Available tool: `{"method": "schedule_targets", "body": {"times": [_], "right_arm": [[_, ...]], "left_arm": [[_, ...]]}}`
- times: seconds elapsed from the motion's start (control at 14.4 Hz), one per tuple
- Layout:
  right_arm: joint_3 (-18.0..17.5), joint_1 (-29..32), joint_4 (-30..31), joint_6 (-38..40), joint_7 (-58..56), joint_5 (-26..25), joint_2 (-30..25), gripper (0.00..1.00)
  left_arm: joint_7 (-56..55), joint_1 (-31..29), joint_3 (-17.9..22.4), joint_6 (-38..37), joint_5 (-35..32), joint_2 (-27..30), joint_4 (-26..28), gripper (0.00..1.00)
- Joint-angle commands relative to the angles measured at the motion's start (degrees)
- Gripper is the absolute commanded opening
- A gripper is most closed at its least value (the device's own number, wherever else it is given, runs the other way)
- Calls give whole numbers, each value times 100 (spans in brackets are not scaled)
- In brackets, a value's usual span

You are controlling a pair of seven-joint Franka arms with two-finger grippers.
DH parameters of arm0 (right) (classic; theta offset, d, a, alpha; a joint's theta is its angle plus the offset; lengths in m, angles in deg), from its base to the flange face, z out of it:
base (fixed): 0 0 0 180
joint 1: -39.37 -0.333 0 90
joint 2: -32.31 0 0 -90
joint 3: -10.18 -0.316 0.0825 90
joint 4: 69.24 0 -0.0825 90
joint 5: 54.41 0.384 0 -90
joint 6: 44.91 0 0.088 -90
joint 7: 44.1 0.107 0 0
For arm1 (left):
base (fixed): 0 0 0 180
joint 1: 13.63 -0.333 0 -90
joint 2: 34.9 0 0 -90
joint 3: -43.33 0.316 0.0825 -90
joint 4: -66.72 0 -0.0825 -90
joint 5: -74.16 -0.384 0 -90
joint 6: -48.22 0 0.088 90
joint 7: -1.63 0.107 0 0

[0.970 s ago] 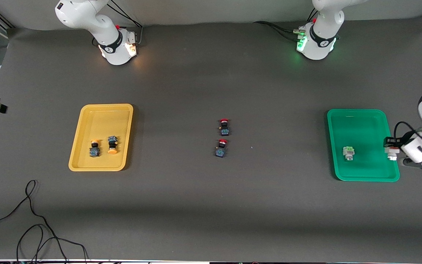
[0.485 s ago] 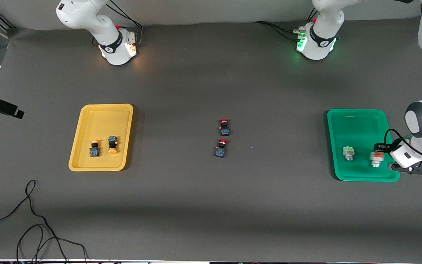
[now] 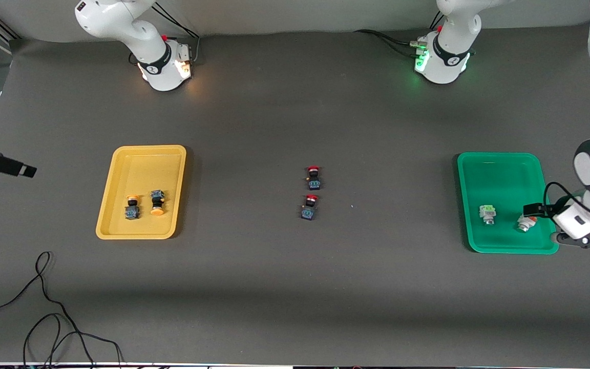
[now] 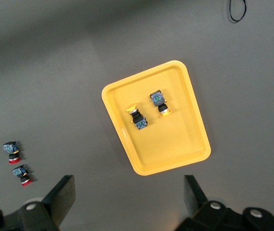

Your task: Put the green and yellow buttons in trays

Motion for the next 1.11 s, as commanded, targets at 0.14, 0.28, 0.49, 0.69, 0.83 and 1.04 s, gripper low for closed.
{"method": "schedule_targets", "body": {"times": [0.14, 0.28, 0.49, 0.69, 0.83, 1.04], "right_arm": [[-3462, 2423, 120, 39, 412, -1295, -1096, 100], [-4631, 3242, 469, -118, 394, -1829, -1438, 100], [-5120, 3447, 1838, -890, 324, -2219, -2394, 100], [-5120, 3412, 2633, -1191, -629, -2280, -2889, 100], [-5120, 3281, 2494, -1165, -801, -2613, -2785, 100], [-5068, 3131, 2273, -1104, -784, -2632, -2512, 100]], "left_arm": [[-405, 630, 5, -2144, -17, 694, -1194, 100], [-599, 920, 5, -2586, -17, 1088, -1319, 100], [-1178, 1360, -4, -3166, -17, 1608, -1310, 100], [-1294, 1607, -4, -3360, 0, 1924, -1267, 100], [-1373, 1677, -4, -3431, 141, 2135, -1179, 100], [-1636, 1713, -12, -3160, 167, 2504, -636, 100]]}}
